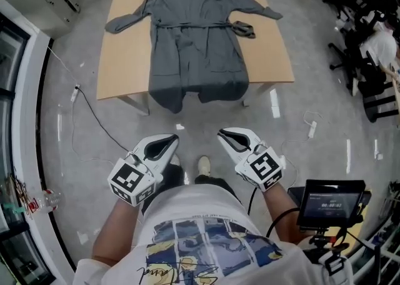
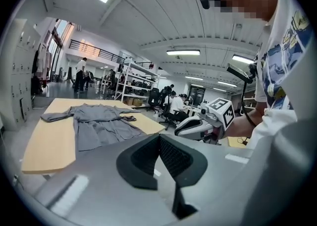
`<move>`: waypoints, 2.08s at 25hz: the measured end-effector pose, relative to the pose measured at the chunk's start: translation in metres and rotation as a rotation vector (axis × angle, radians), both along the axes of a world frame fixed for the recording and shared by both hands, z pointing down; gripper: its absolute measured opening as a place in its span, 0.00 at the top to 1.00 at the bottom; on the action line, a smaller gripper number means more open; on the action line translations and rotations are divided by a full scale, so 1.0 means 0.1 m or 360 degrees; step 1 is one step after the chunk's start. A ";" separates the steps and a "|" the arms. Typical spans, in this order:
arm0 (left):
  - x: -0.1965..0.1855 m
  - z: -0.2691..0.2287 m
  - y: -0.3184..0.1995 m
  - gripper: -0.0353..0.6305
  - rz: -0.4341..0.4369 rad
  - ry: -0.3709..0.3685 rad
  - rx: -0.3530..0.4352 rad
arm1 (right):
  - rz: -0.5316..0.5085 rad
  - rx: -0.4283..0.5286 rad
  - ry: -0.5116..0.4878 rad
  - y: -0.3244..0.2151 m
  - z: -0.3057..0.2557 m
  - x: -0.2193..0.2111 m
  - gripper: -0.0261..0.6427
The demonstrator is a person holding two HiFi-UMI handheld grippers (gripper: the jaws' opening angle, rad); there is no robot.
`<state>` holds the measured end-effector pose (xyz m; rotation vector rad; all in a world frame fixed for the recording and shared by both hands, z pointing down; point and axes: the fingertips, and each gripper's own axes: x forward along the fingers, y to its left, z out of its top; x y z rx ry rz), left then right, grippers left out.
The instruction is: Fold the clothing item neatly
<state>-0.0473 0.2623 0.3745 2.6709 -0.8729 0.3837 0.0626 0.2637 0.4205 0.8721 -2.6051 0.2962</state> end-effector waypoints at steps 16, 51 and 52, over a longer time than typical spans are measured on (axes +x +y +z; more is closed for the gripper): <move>-0.56 -0.03 -1.43 0.94 0.0255 0.0044 0.0015 | 0.0333 -0.0028 0.0102 -1.50 -0.06 -0.24 0.89; 0.27 0.21 -3.93 0.94 -0.0055 -0.0088 -0.0181 | 0.1078 -0.0437 0.0230 -5.51 1.38 3.02 0.75; 0.29 0.21 -3.96 0.94 -0.0065 -0.0092 -0.0187 | 0.1086 -0.0451 0.0237 -5.60 1.45 3.07 0.75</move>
